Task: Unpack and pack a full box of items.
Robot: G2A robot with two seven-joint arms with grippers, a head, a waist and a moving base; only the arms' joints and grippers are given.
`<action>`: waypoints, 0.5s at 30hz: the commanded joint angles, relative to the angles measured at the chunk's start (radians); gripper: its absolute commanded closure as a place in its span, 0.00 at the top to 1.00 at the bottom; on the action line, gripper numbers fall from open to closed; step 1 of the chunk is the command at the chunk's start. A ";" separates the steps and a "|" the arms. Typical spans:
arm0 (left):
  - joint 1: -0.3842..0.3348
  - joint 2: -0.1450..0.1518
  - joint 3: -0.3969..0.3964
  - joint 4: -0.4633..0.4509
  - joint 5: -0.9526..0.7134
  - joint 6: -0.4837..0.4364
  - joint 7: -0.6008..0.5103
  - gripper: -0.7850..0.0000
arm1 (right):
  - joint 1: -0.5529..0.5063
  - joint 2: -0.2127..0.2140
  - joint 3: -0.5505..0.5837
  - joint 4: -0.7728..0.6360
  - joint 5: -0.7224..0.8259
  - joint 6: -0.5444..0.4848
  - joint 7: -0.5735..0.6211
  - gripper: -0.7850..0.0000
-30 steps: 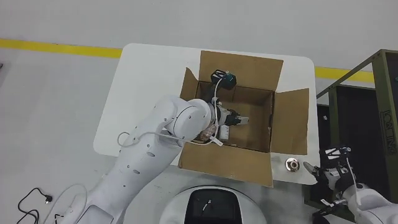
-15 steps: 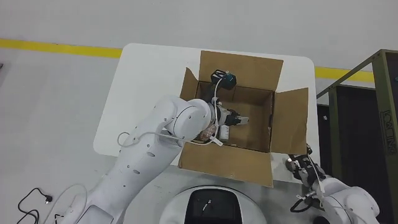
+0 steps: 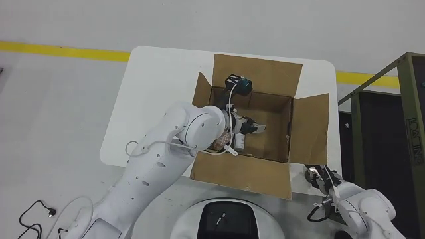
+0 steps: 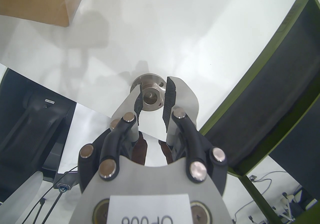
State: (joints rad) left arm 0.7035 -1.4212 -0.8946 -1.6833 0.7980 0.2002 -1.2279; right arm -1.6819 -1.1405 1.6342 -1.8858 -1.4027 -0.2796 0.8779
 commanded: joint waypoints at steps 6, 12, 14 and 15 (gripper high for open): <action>0.000 0.000 0.000 0.000 0.000 0.000 0.000 1.00 | 0.028 0.000 -0.013 0.027 -0.001 0.007 0.025 0.31; 0.000 0.000 0.000 0.000 0.000 0.000 0.000 1.00 | 0.045 0.001 -0.022 0.042 0.008 -0.002 0.051 0.36; 0.000 0.000 0.000 0.000 0.000 0.000 0.000 1.00 | 0.048 0.002 -0.024 0.043 0.006 -0.003 0.054 0.38; 0.000 0.000 0.000 0.000 0.000 0.000 0.000 1.00 | 0.049 0.002 -0.025 0.045 0.007 -0.004 0.056 0.38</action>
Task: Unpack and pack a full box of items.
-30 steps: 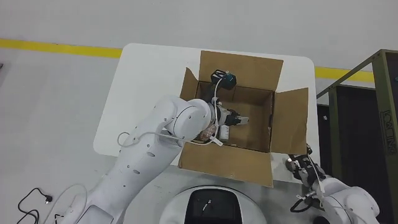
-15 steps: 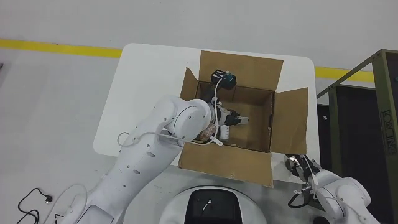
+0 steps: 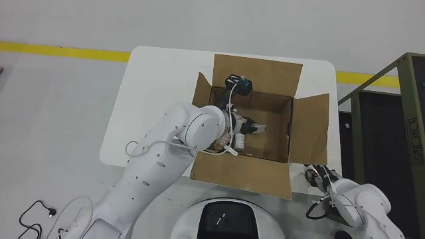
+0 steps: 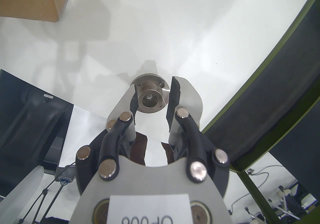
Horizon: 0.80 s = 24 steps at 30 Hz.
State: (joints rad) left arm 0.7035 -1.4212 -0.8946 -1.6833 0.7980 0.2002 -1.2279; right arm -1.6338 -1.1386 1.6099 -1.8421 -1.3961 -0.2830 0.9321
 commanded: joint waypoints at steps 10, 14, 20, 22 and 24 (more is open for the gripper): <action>0.000 0.000 0.000 0.000 0.000 0.000 0.000 1.00 | 0.003 0.002 -0.008 0.007 0.012 -0.010 0.017 0.44; 0.000 0.000 0.000 0.000 0.000 0.000 0.000 1.00 | 0.002 0.003 -0.010 0.015 0.012 -0.005 0.007 0.43; 0.000 0.000 0.000 0.000 0.000 0.000 0.000 1.00 | 0.002 0.004 -0.011 0.028 0.013 0.001 -0.001 0.45; 0.000 0.000 0.000 0.000 0.000 0.000 0.000 1.00 | 0.004 0.004 -0.014 0.035 0.013 0.004 -0.004 0.44; 0.000 0.000 0.000 0.000 0.000 0.000 0.000 1.00 | 0.007 0.004 -0.016 0.042 0.013 0.005 -0.006 0.42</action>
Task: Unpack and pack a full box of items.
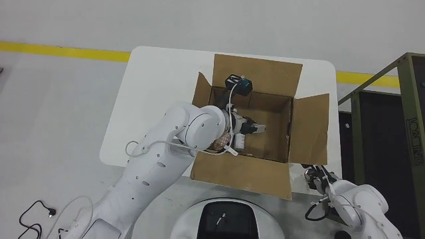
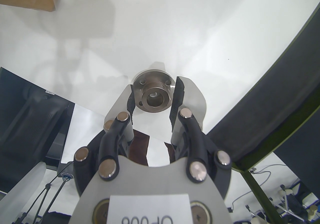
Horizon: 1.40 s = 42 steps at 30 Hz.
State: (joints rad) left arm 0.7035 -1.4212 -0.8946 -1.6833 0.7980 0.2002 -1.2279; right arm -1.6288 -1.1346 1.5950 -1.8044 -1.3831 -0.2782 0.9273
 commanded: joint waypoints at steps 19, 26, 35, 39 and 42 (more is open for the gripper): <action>0.000 0.000 0.000 0.000 0.000 0.000 0.000 1.00 | 0.025 0.003 -0.015 0.036 0.010 0.006 0.004 0.34; 0.000 0.000 0.000 0.000 0.000 0.000 0.000 1.00 | 0.024 0.004 -0.018 0.038 0.014 0.010 0.002 0.00; 0.000 0.000 0.000 0.000 0.000 0.000 0.000 1.00 | -0.017 0.010 0.043 -0.062 0.046 0.015 0.007 0.00; 0.000 0.000 0.000 0.000 0.000 0.000 0.000 1.00 | -0.060 0.015 0.123 -0.140 0.075 0.020 0.010 0.00; 0.000 0.000 0.000 0.000 0.000 0.000 0.000 1.00 | -0.097 0.018 0.207 -0.211 0.111 0.030 0.003 0.00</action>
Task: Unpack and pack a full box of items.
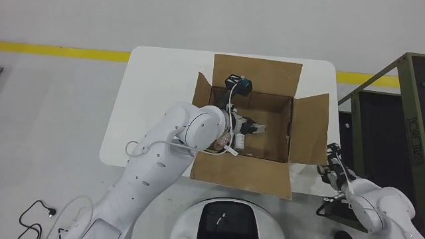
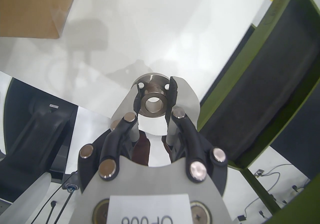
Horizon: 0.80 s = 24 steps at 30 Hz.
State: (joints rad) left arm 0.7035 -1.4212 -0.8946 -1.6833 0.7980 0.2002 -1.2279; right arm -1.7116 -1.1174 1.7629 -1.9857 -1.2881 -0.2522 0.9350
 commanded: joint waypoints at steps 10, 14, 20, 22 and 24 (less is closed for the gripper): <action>0.000 0.000 0.000 0.000 0.000 0.000 0.000 1.00 | -0.102 -0.001 0.285 -0.227 0.218 0.026 -0.109 0.00; 0.020 0.003 -0.010 -0.015 0.019 -0.009 0.048 1.00 | -0.124 -0.003 0.323 -0.292 0.265 0.019 -0.130 0.00; 0.059 0.018 -0.067 -0.126 0.125 0.011 0.112 1.00 | -0.136 -0.006 0.332 -0.327 0.326 -0.003 -0.196 0.00; 0.080 0.025 -0.090 -0.165 0.178 0.025 0.131 1.00 | -0.135 -0.005 0.321 -0.337 0.331 -0.013 -0.198 0.00; 0.102 0.030 -0.113 -0.200 0.211 0.040 0.137 1.00 | -0.130 -0.004 0.301 -0.358 0.333 -0.018 -0.198 0.00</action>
State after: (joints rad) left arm 0.7910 -1.3942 -0.9930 -1.8612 0.9868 0.2313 -1.0935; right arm -1.8447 -1.1220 2.0764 -2.3306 -0.9556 -0.2673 0.7363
